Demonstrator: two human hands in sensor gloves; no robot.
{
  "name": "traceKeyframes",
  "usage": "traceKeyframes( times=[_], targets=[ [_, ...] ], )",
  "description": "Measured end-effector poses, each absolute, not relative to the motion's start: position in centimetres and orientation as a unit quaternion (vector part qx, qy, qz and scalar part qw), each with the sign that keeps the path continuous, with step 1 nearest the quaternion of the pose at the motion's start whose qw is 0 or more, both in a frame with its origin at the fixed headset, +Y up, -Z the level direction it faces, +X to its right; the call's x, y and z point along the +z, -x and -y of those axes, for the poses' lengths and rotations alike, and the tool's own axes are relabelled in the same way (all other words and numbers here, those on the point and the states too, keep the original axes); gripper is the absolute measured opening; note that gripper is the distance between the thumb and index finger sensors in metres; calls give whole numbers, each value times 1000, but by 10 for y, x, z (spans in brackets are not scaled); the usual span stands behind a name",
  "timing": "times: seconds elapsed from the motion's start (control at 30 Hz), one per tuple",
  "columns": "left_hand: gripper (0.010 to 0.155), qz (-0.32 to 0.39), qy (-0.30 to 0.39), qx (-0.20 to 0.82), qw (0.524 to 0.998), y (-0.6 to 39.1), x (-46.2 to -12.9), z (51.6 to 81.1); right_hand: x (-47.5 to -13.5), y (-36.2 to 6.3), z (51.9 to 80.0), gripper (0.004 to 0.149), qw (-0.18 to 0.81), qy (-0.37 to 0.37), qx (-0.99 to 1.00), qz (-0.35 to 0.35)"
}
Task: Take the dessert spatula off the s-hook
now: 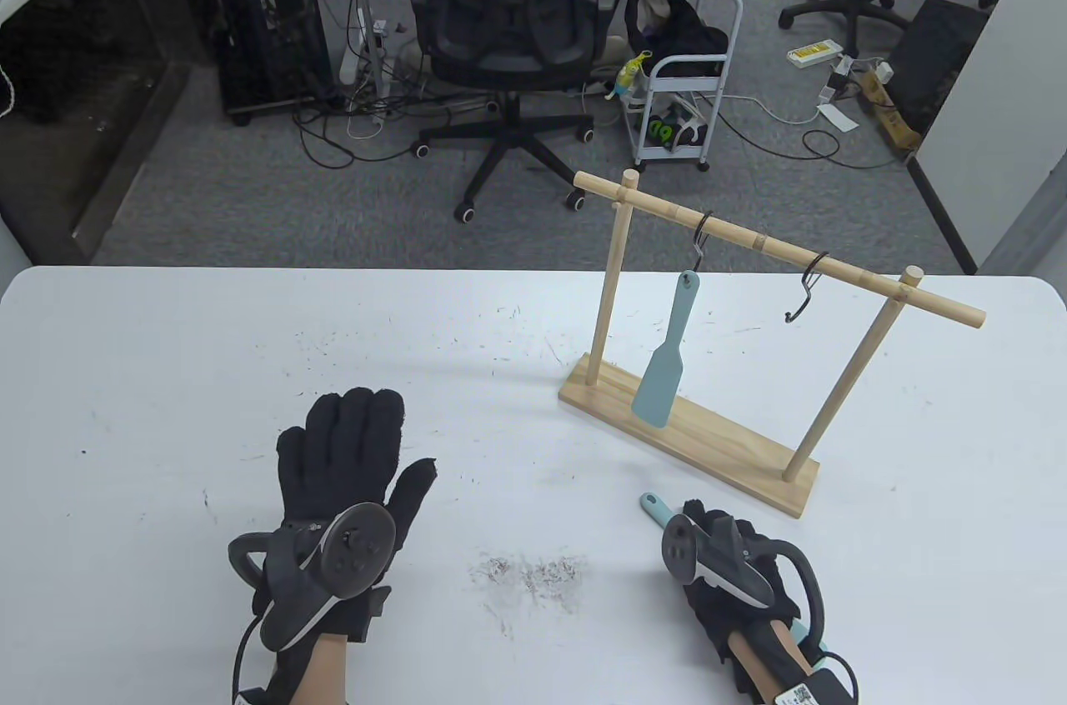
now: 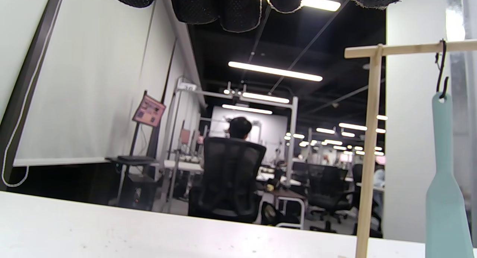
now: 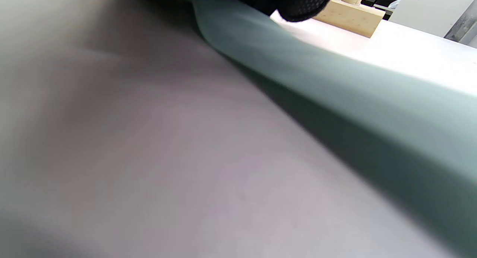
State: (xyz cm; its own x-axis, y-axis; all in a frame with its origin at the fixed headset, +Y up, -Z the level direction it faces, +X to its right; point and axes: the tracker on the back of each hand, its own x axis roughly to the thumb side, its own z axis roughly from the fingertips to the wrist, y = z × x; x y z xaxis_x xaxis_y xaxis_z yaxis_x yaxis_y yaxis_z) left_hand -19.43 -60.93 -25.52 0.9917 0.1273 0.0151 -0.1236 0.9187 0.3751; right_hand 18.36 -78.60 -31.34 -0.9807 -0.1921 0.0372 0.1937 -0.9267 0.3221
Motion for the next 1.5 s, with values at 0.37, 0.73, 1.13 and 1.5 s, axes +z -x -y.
traceKeyframes(
  times=[0.37,0.73,1.13,1.5],
  targets=[
    [77,-13,-193,49,980,195,-255,610,-348,-186,706,73,-127,25,-988,86],
    [77,-19,-188,43,981,195,-257,611,-399,-191,663,84,-398,34,-917,-2],
    [77,-23,-189,42,981,198,-256,610,-435,-205,670,81,-538,5,-843,-12],
    [77,-26,-186,35,982,197,-257,610,-449,-203,679,72,-587,23,-809,-12]
  ],
)
